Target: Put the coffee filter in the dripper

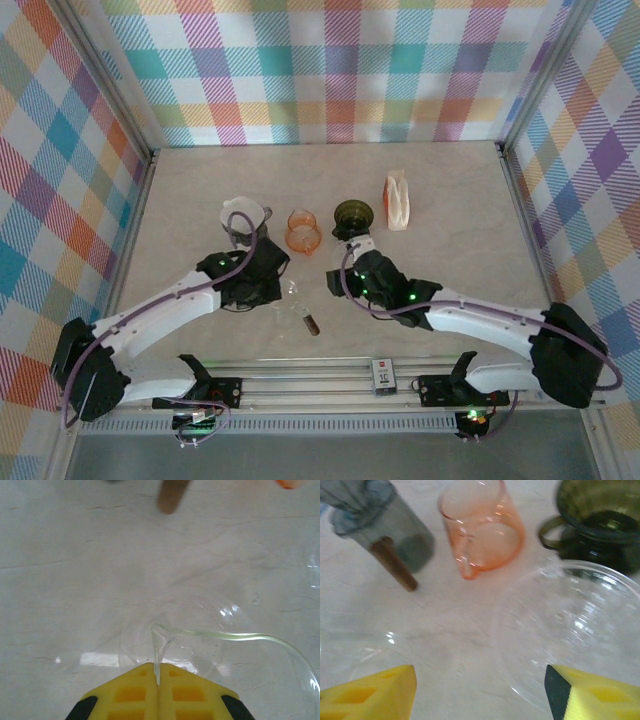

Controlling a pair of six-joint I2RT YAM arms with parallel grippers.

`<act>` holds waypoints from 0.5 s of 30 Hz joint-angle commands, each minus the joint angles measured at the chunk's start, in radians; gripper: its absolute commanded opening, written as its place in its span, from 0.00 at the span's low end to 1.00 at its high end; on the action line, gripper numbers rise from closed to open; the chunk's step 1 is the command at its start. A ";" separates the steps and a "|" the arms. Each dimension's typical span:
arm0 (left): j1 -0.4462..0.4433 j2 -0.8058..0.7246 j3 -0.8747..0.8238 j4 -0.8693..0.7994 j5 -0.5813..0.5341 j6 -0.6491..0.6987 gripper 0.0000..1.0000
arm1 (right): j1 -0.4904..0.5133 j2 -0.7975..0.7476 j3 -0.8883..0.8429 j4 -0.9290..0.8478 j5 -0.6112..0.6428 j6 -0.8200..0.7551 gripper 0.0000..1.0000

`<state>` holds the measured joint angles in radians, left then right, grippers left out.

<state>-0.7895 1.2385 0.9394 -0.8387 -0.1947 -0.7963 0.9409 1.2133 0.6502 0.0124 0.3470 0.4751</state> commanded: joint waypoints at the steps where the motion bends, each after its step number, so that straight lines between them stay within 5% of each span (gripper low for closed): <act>1: -0.050 0.065 0.065 0.068 -0.022 -0.006 0.00 | -0.016 -0.086 -0.029 -0.126 0.098 0.016 0.70; 8: -0.118 0.214 0.139 0.092 0.014 0.043 0.00 | -0.085 -0.215 -0.068 -0.265 0.125 0.054 0.71; 12: -0.129 0.250 0.149 0.093 0.027 0.049 0.00 | -0.175 -0.217 -0.067 -0.269 -0.002 0.079 0.71; 15: -0.132 0.244 0.148 0.093 0.024 0.051 0.10 | -0.220 -0.175 -0.027 -0.278 -0.090 0.095 0.70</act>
<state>-0.9096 1.4708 1.0763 -0.7345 -0.1997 -0.7601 0.7509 1.0084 0.5949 -0.2306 0.3569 0.5369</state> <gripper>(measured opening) 0.075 0.703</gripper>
